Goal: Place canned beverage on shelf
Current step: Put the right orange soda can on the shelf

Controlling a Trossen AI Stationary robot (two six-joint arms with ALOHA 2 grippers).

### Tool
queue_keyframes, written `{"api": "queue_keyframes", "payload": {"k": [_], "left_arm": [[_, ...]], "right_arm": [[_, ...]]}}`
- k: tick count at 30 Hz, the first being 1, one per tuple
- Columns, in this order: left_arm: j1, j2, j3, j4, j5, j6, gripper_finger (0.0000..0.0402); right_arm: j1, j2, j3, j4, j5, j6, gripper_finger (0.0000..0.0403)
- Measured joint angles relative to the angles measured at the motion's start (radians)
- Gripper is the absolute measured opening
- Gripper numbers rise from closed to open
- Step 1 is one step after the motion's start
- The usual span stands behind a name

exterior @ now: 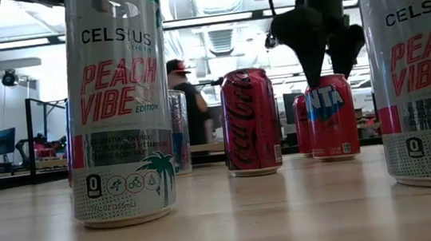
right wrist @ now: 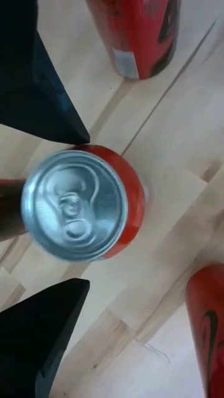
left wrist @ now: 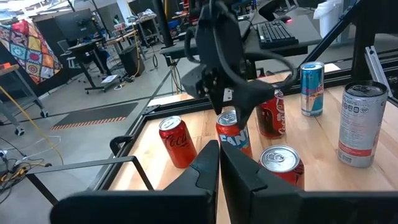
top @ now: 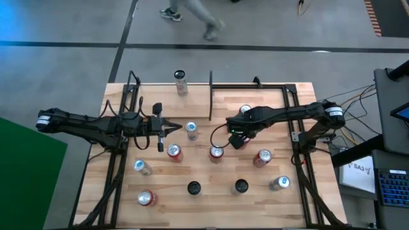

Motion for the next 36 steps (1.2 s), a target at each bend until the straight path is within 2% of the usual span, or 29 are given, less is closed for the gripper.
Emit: {"api": "queue_keyframes", "payload": {"k": [8,15,22,27,33,36], "left_arm": [[0.0,0.0,0.0,0.0,0.0,0.005,0.0],[0.0,0.0,0.0,0.0,0.0,0.005,0.0],[0.0,0.0,0.0,0.0,0.0,0.005,0.0],[0.0,0.0,0.0,0.003,0.0,0.026,0.0],[0.002,0.0,0.0,0.007,-0.001,0.049,0.0],[0.003,0.0,0.0,0.004,-0.039,0.05,0.0]], "right_arm": [[-0.007,0.08,0.0,0.006,-0.004,-0.018,0.0352],[-0.011,0.095,0.0,0.005,-0.004,-0.02,0.0288],[-0.013,0.074,0.001,0.001,0.006,-0.02,0.0288],[-0.018,0.028,0.057,-0.025,0.054,-0.023,0.0288],[-0.039,-0.023,0.174,-0.041,0.162,-0.07,0.0288],[-0.052,-0.038,0.245,-0.052,0.197,-0.122,0.0288]]}}
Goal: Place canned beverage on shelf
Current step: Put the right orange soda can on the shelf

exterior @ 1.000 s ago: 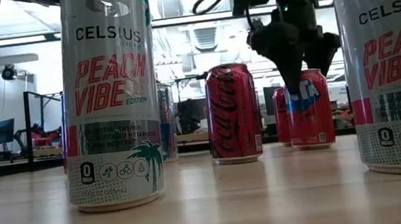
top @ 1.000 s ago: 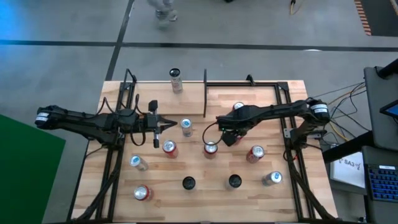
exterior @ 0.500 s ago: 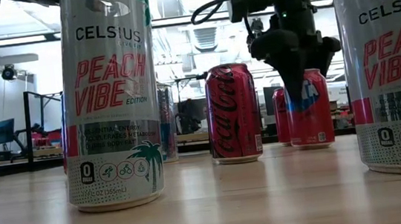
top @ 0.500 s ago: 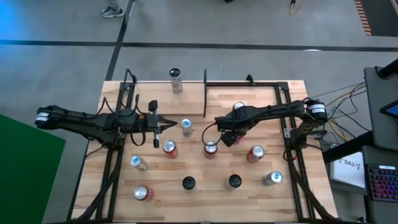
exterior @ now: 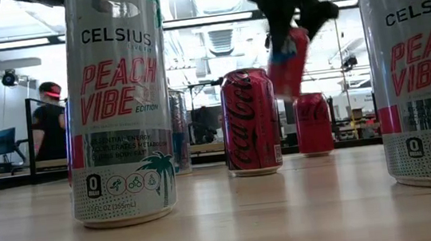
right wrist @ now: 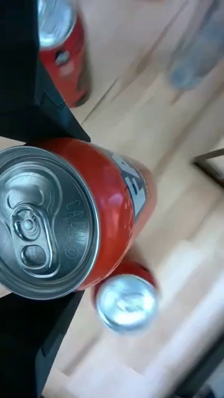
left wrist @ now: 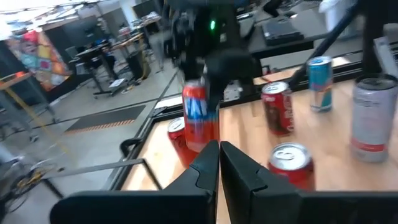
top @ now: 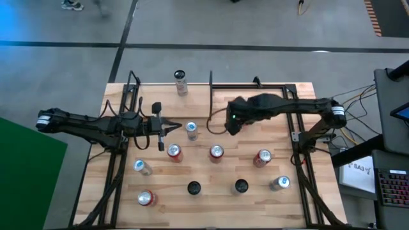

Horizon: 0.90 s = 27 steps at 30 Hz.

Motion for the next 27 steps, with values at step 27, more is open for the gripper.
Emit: {"api": "queue_keyframes", "payload": {"k": [27], "left_arm": [[0.071,-0.135,-0.002,-0.038,-0.093,0.147,0.0]], "right_arm": [[-0.13,0.21,0.5,0.272,-0.078,-0.527,0.0288]]}}
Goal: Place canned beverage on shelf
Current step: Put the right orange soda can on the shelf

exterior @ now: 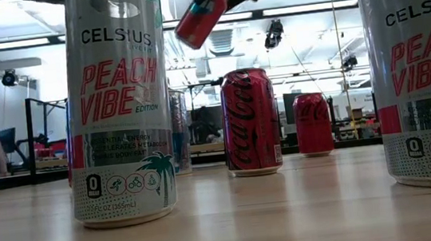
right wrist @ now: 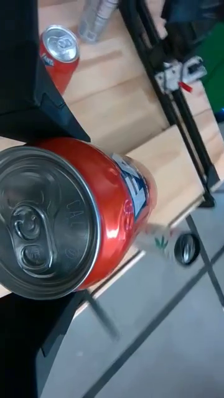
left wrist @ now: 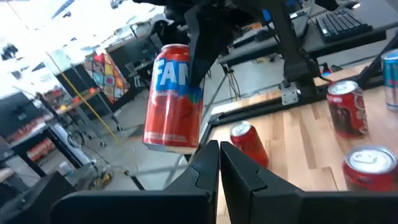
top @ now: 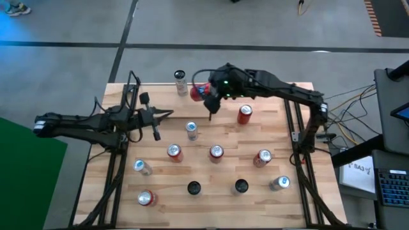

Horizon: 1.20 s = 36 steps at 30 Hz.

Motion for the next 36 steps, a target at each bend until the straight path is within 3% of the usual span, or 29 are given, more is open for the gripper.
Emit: {"api": "queue_keyframes", "payload": {"k": [11,24,28,32,36], "left_arm": [[0.0,-0.012,-0.001,-0.096,0.001,-0.075,0.0],[0.0,0.045,-0.001,-0.089,0.002,-0.148,0.0],[0.0,0.072,0.001,-0.008,0.002,-0.168,0.0002],[0.0,0.1,0.017,0.016,0.004,-0.167,0.0029],[0.0,0.135,0.024,0.033,0.004,-0.17,0.0081]], "right_arm": [[-0.01,0.178,0.179,-0.128,-0.018,-0.105,0.0288],[-0.004,0.199,0.204,-0.175,-0.017,-0.157,0.0288],[0.019,0.196,0.203,-0.179,-0.014,-0.168,0.0288],[0.063,0.174,0.201,-0.211,-0.012,-0.169,0.0288],[0.105,0.16,0.2,-0.266,-0.001,-0.15,0.0288]]}}
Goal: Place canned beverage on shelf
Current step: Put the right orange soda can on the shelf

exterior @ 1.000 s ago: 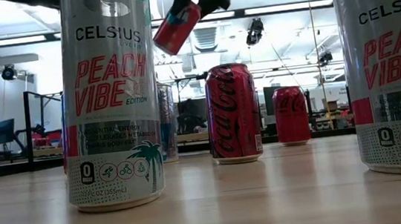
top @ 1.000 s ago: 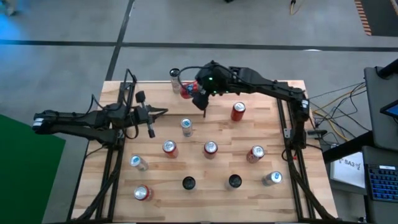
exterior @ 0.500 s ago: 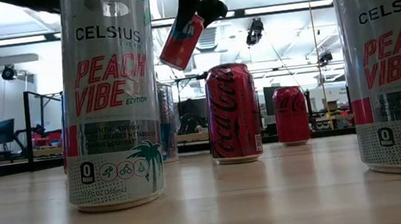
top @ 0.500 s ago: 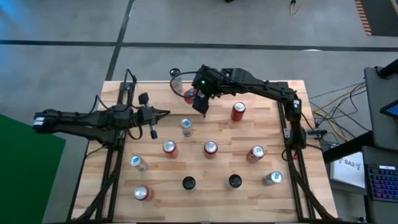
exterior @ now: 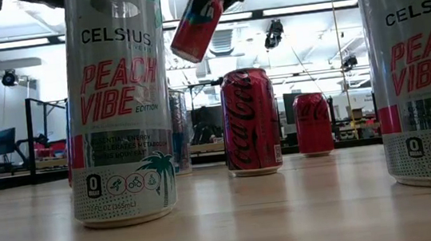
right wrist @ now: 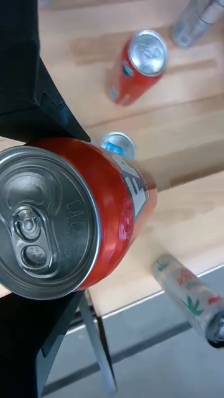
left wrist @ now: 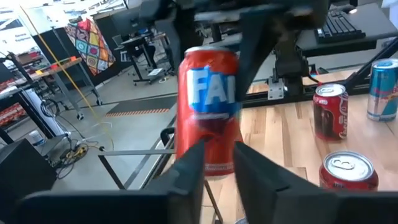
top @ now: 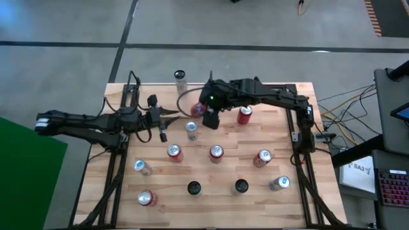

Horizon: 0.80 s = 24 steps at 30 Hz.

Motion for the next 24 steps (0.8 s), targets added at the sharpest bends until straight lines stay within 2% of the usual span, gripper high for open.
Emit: {"api": "queue_keyframes", "payload": {"k": [4,9,13,18,24], "left_arm": [[0.0,0.069,-0.002,0.086,0.001,-0.016,0.0156],[0.0,0.177,-0.001,0.19,0.001,-0.032,0.0261],[0.0,0.253,0.032,0.21,0.001,-0.025,0.0323],[0.001,0.33,0.078,0.21,0.001,0.007,0.0363],[0.015,0.421,0.109,0.246,0.002,0.012,0.0365]], "right_arm": [[0.045,0.0,-0.002,-0.012,0.076,0.003,0.0288],[0.071,-0.002,-0.002,-0.025,0.077,-0.001,0.0288],[0.074,-0.004,-0.002,-0.05,0.079,0.015,0.0288],[0.074,-0.006,-0.002,-0.062,0.08,0.019,0.0288],[0.076,-0.008,-0.002,-0.066,0.077,0.022,0.0288]]}}
